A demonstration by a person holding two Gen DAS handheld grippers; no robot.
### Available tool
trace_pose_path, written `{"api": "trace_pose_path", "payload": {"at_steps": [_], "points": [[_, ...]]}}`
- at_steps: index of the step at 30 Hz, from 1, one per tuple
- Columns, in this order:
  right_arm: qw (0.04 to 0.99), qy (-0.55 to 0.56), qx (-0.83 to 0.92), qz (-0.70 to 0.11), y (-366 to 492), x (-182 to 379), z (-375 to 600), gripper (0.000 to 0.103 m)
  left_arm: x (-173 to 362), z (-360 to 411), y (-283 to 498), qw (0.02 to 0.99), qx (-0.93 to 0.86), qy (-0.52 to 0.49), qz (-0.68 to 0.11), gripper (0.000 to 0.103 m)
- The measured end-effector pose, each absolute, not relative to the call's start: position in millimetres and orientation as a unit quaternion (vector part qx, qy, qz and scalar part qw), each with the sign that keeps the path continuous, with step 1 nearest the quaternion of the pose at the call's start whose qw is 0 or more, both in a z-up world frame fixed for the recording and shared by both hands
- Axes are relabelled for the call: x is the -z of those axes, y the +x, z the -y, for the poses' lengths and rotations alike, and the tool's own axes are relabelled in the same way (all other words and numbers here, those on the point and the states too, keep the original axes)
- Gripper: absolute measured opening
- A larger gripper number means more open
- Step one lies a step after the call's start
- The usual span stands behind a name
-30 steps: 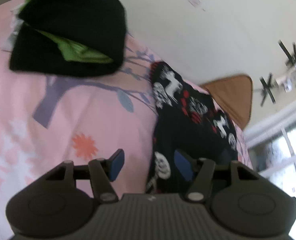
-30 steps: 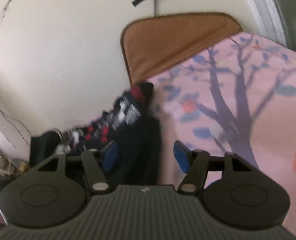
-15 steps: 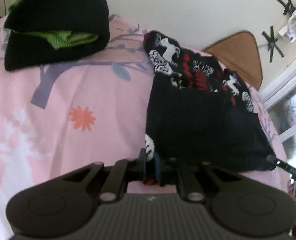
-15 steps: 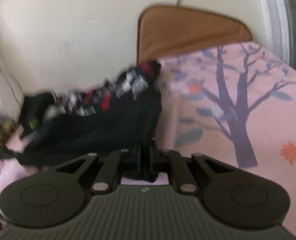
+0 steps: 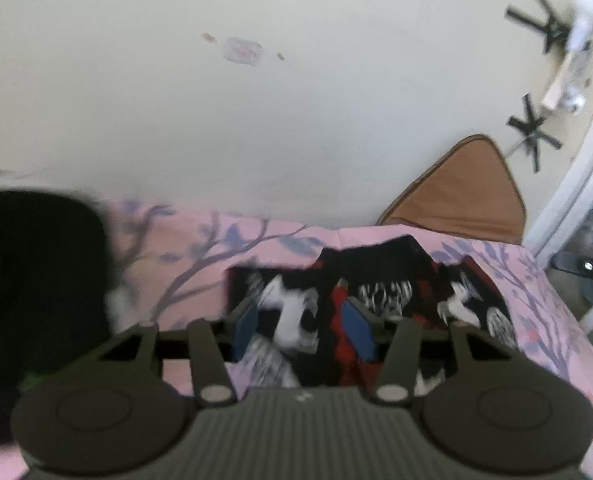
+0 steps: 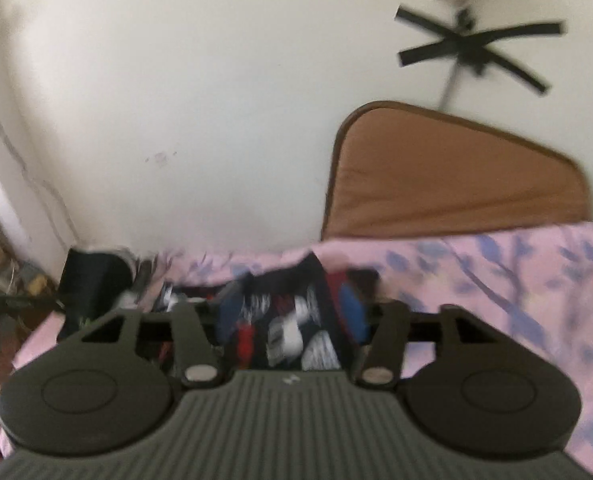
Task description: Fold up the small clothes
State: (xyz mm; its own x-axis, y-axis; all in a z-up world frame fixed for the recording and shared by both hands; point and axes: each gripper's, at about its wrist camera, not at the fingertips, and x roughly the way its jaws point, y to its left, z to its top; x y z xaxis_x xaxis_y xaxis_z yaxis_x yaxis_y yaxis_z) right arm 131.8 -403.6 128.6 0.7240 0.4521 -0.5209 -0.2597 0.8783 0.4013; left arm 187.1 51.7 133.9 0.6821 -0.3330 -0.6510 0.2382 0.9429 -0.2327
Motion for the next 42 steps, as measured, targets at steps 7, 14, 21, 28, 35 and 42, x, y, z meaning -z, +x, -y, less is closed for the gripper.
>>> {"api": "trace_pose_path", "payload": {"at_steps": [7, 14, 21, 28, 35, 42], "points": [[0.882, 0.130, -0.194, -0.408, 265.4, -57.6, 348.5, 0.075, -66.5, -4.2, 283.6, 0.898, 0.136, -0.091, -0.408, 0.065], [0.850, 0.139, -0.192, -0.471, 314.0, -9.5, 330.7, 0.070, -36.3, 28.1, 299.1, 0.906, 0.121, -0.038, -0.404, 0.033], [0.868, 0.099, -0.220, -0.434, 291.9, -34.5, 311.7, 0.012, -62.4, 25.9, 274.8, 0.914, 0.130, -0.038, -0.382, 0.009], [0.898, 0.090, -0.264, -0.339, 192.8, -114.9, 322.2, 0.011, -118.9, 9.9, 169.2, 0.942, 0.166, -0.046, -0.289, 0.009], [0.906, 0.075, -0.292, -0.297, 42.9, -132.9, 343.2, 0.011, -107.4, -6.5, 34.9, 0.939, 0.208, -0.037, -0.270, 0.009], [0.898, 0.028, -0.285, -0.335, -63.6, -67.2, 327.2, 0.028, -56.0, -29.0, -20.4, 0.909, 0.204, -0.062, -0.358, 0.030]]}}
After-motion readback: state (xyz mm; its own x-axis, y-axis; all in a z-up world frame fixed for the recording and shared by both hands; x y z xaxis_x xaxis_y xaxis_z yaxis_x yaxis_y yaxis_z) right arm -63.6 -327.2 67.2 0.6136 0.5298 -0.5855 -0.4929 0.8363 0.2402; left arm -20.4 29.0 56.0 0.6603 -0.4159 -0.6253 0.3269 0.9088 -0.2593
